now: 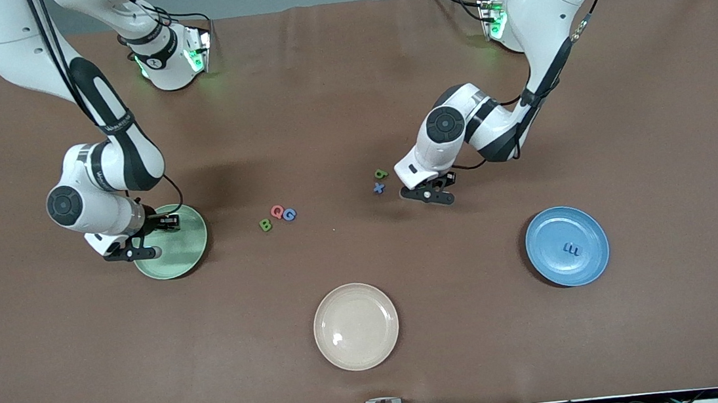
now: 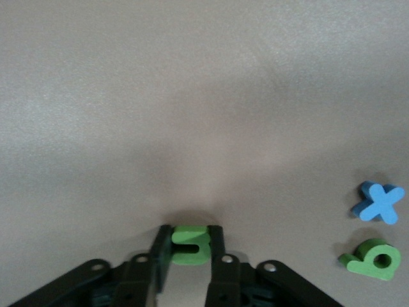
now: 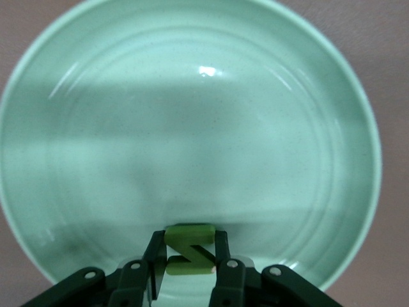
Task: Sort upper and lower case letters into plates
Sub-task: 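Place the M in the green plate while the left gripper grasps the n, then drop the green n in the blue plate while the right gripper grasps the B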
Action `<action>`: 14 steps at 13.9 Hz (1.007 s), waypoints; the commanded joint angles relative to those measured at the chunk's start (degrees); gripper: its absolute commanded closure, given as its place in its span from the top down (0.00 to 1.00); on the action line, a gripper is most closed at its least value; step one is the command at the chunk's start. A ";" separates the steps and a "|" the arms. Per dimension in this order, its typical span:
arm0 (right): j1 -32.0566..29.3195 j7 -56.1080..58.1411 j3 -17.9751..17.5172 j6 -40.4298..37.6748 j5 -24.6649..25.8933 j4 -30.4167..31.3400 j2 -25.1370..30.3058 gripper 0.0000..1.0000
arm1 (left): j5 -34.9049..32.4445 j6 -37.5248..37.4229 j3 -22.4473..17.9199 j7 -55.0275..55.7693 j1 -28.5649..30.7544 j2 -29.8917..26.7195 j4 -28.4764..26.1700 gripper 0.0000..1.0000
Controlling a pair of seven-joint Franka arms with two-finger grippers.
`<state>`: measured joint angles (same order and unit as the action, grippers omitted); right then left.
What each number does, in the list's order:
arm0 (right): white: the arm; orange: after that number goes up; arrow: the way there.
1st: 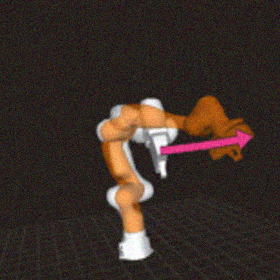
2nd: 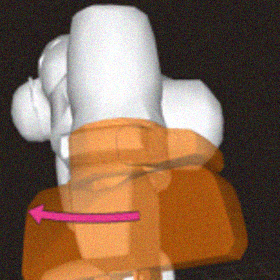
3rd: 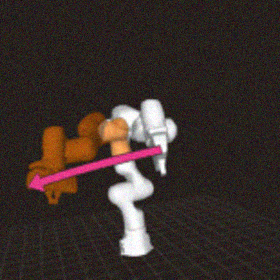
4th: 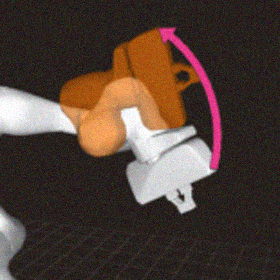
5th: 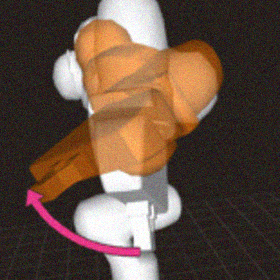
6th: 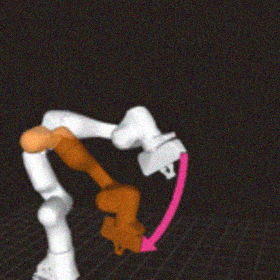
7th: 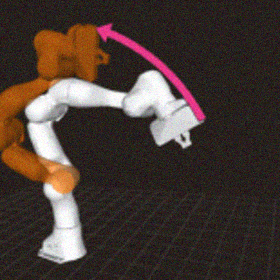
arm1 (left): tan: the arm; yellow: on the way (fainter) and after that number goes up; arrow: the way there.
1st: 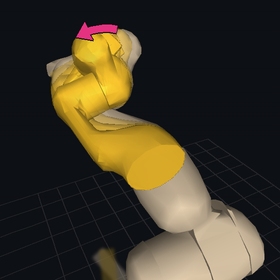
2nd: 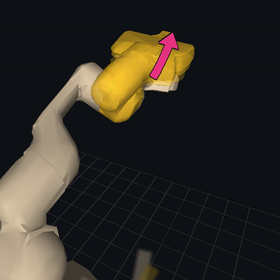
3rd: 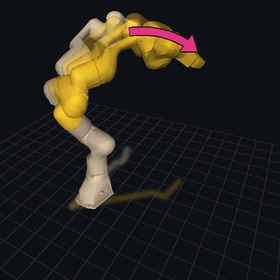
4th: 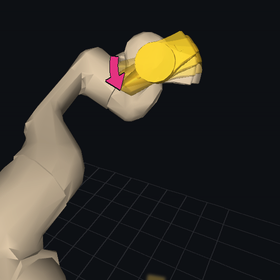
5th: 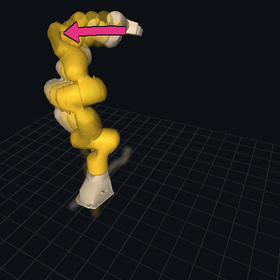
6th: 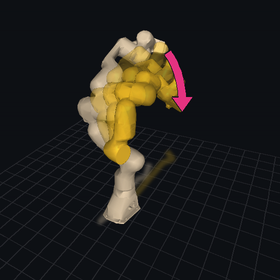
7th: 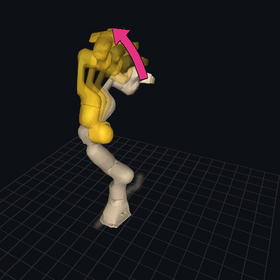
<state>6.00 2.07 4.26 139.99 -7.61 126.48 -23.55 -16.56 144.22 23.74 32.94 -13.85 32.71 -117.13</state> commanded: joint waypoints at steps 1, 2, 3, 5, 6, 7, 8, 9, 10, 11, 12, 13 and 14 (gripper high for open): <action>-0.47 0.66 -0.57 0.11 0.31 0.35 0.61 1.00 | -1.28 -3.84 -0.19 0.98 0.84 -0.27 2.16 0.05; -0.47 0.57 -0.57 -1.20 0.31 -0.43 0.96 1.00 | -1.28 -6.82 -0.19 0.89 1.63 -0.62 3.83 0.02; -0.47 0.05 -0.66 -4.61 0.31 -2.96 1.40 1.00 | -1.37 -9.81 -0.10 0.81 2.68 -1.24 5.93 0.02; 0.58 -1.53 -0.75 -12.78 0.05 -8.15 1.93 1.00 | -1.28 -15.52 -0.10 0.54 4.70 -2.03 10.50 0.02; 1.63 -4.41 -0.83 -14.55 -0.04 -9.74 2.10 1.00 | -1.28 -17.03 -0.10 0.54 6.02 -1.95 12.78 0.02; 3.38 -7.66 -0.84 -14.92 -0.12 -10.28 2.19 1.00 | -1.28 -17.30 -0.10 0.28 7.95 -1.69 14.20 0.02; 5.49 -10.82 -0.84 -14.40 -0.30 -10.37 2.28 1.00 | -1.37 -17.31 -0.10 0.10 10.49 -1.42 15.26 0.02; 7.77 -13.90 -0.84 -13.61 -0.30 -10.46 2.11 1.00 | -1.37 -17.31 -0.19 -1.46 12.52 -1.33 16.23 0.02; 9.80 -17.67 -0.75 -12.13 -0.39 -10.63 1.84 1.00 | -1.37 -17.31 -0.19 -3.83 14.45 -1.33 16.41 0.03; 11.56 -21.36 -0.83 -10.37 -0.39 -10.72 1.67 1.00 | -2.15 -16.96 -0.19 -6.20 17.34 -1.33 16.50 0.03; 14.18 -25.84 -0.75 -7.48 -0.39 -10.64 1.23 1.00 | -3.81 -16.78 -0.10 -8.31 19.72 -1.16 16.50 0.03; 16.04 -30.23 -0.75 -4.75 -0.39 -10.64 -0.08 1.00 | -5.40 -16.61 -0.10 -9.73 21.40 -0.55 16.59 0.03; 17.54 -35.50 -0.75 -2.20 -0.39 -10.64 -1.40 1.00 | -6.37 -16.08 -0.10 -10.35 22.54 0.07 16.76 0.03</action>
<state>20.92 -25.86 3.00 133.61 -7.79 115.44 -22.88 -20.34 127.94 22.93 23.81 6.82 31.29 -101.33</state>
